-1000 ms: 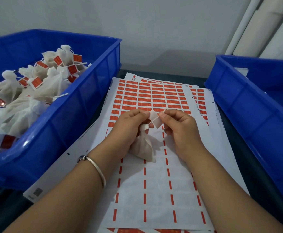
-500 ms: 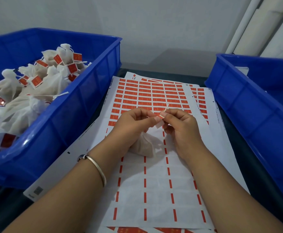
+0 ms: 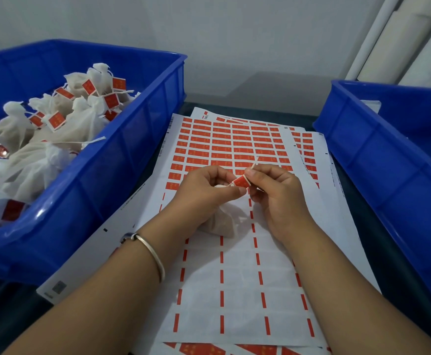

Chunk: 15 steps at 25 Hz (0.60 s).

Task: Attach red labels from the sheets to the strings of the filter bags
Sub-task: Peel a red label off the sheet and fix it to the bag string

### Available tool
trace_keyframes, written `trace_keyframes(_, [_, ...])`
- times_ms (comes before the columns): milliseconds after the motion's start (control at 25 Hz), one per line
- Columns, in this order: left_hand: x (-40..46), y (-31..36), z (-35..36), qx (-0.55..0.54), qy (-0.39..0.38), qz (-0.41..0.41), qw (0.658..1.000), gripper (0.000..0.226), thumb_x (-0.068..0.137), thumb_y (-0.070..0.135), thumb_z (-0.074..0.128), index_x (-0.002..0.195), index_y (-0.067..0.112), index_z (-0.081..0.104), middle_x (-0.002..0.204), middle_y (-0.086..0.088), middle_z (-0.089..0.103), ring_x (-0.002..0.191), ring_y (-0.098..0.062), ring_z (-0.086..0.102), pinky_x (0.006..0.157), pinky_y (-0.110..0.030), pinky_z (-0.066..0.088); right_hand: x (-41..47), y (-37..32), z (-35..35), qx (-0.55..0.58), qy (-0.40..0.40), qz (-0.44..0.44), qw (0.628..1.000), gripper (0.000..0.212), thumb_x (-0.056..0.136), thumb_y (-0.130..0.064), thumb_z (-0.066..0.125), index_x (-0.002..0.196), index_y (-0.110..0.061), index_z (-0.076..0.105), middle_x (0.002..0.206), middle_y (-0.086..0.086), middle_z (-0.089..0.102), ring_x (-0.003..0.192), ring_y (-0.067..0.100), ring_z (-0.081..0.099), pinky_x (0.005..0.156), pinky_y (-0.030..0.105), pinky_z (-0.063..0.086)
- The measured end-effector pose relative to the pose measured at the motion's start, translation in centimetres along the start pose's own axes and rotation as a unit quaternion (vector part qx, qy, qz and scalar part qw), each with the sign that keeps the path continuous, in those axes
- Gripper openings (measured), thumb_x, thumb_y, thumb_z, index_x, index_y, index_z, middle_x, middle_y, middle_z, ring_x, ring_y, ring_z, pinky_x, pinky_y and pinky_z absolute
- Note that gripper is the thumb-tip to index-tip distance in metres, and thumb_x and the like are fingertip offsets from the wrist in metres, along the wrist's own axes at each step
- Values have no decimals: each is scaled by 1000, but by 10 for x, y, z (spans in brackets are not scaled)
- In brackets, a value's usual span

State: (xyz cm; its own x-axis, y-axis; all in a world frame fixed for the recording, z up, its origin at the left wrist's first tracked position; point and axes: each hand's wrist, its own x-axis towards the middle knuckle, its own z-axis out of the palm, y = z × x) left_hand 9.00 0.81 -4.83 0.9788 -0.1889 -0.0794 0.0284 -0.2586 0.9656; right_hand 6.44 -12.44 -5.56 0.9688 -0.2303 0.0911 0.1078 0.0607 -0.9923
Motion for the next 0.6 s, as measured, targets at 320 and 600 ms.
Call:
trace_keyframes(320, [-2,0,1,11,1,-12,1000,14,77,29,73,67,24,65,52,19,60,44,7,53,35,-6,35,0,0,-1,-36,-47,-23,998,11,84,-21,69,81,-31,70,80,-19,71,83,4,68,62,10,50])
trace_keyframes(600, [-3,1,0,9,1,-7,1000,16,81,32,69,67,26,66,60,22,63,67,-6,58,52,-15,39,5,2,-5,-70,-32,-22,997,16,82,-23,71,91,-34,64,81,-27,69,84,-10,64,61,1,46])
